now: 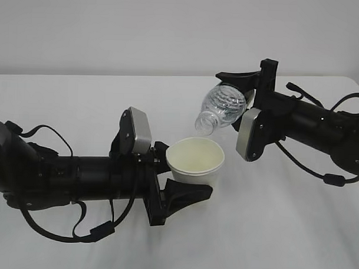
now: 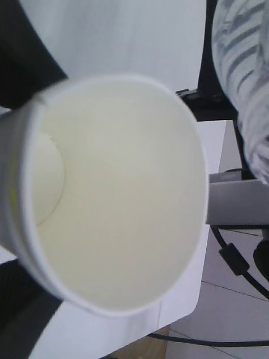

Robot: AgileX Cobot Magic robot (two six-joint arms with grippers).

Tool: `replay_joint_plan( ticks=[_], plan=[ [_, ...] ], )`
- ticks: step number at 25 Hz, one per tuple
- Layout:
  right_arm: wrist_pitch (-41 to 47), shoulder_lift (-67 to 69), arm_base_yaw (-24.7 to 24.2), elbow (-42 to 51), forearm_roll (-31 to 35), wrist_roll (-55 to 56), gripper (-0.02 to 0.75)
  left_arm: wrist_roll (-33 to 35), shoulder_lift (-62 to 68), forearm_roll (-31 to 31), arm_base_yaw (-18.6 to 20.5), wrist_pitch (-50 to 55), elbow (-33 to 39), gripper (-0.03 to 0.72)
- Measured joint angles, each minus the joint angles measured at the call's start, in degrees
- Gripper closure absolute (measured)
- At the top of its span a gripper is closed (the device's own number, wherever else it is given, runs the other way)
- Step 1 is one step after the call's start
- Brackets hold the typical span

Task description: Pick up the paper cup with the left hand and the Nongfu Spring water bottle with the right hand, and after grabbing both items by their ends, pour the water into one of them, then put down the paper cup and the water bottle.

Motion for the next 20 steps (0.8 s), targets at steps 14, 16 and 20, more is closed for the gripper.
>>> replay_joint_plan(
  ticks=[14, 16, 20],
  plan=[
    [-0.09, 0.00, 0.00, 0.00, 1.01, -3.06, 0.271, 0.00, 0.00, 0.00, 0.00, 0.00, 0.00, 0.172],
    [-0.09, 0.00, 0.00, 0.00, 1.25, -3.75, 0.272, 0.00, 0.00, 0.00, 0.00, 0.00, 0.00, 0.172],
    [-0.09, 0.00, 0.00, 0.00, 1.49, -4.23, 0.272, 0.00, 0.00, -0.33, 0.00, 0.00, 0.00, 0.172]
  ],
)
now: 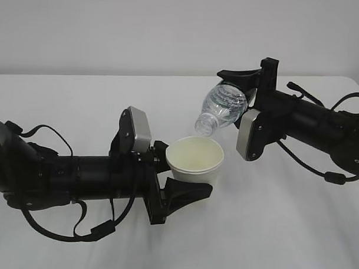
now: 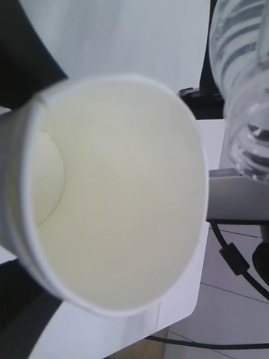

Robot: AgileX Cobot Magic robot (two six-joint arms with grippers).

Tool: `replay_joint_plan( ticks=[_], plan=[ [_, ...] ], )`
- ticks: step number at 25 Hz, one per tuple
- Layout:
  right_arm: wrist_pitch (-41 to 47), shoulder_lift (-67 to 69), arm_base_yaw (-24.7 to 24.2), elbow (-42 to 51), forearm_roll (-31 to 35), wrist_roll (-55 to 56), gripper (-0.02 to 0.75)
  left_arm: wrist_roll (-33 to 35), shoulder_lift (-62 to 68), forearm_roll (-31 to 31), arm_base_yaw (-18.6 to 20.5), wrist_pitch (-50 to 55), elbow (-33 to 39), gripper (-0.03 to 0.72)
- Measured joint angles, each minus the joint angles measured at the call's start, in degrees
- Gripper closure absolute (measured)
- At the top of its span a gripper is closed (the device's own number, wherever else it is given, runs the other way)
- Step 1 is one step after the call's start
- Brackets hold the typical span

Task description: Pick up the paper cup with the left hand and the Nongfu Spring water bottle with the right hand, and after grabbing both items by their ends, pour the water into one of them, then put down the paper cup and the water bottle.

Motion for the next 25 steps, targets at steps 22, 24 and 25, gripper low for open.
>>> replay_joint_plan(
  ticks=[22, 24, 25],
  plan=[
    [0.00, 0.00, 0.00, 0.00, 0.70, -2.27, 0.271, 1.56, 0.00, -1.95, 0.00, 0.00, 0.00, 0.172],
    [0.00, 0.00, 0.00, 0.00, 0.80, -2.31, 0.271, 1.80, 0.00, -1.95, 0.00, 0.00, 0.00, 0.172],
    [0.00, 0.00, 0.00, 0.00, 0.82, -2.40, 0.271, 1.82, 0.00, -1.95, 0.00, 0.00, 0.00, 0.172]
  ],
)
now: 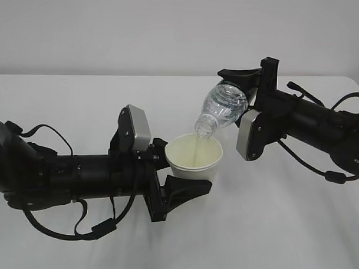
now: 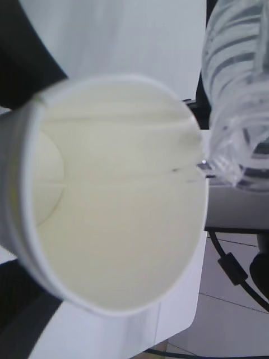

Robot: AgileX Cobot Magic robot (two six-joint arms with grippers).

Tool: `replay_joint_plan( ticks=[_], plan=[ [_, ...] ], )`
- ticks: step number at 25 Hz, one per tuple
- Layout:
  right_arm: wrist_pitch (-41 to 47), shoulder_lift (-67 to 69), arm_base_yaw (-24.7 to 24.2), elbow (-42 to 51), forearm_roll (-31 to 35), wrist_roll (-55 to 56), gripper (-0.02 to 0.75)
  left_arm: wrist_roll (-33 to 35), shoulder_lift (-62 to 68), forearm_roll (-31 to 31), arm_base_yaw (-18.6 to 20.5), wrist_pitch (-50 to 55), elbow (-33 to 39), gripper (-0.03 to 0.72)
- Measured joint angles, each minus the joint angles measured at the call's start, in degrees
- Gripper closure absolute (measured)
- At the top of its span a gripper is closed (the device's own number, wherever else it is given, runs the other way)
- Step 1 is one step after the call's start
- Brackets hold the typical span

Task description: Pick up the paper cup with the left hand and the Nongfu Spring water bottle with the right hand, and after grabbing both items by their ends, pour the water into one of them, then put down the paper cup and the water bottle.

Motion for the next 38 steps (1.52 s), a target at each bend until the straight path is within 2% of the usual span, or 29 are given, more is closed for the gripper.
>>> replay_joint_plan(
  ticks=[38],
  plan=[
    [-0.14, 0.00, 0.00, 0.00, 0.35, -1.10, 0.271, 0.10, 0.00, 0.00, 0.00, 1.60, 0.00, 0.174]
  ],
)
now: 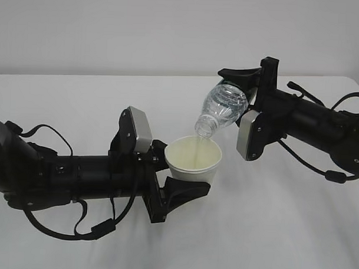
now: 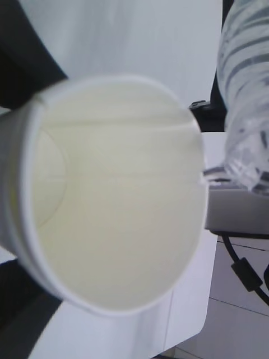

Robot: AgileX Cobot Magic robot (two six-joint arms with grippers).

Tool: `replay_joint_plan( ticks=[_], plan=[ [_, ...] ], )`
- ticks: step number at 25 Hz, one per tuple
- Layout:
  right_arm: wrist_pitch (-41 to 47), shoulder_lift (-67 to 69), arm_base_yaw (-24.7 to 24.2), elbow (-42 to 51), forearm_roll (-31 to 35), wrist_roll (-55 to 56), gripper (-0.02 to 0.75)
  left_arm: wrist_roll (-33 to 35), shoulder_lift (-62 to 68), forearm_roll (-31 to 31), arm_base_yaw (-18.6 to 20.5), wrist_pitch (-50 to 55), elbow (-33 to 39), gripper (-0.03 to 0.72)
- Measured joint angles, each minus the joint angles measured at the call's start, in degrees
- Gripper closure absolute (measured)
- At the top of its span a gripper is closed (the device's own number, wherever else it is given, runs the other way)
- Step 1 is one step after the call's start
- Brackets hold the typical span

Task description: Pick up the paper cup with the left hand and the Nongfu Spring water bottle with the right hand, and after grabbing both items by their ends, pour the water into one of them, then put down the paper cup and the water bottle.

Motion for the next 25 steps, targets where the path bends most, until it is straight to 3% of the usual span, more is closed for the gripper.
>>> replay_joint_plan(
  ticks=[25],
  plan=[
    [0.00, 0.00, 0.00, 0.00, 0.00, -0.10, 0.272, 0.00, 0.00, 0.00, 0.00, 0.23, 0.00, 0.188]
  ],
)
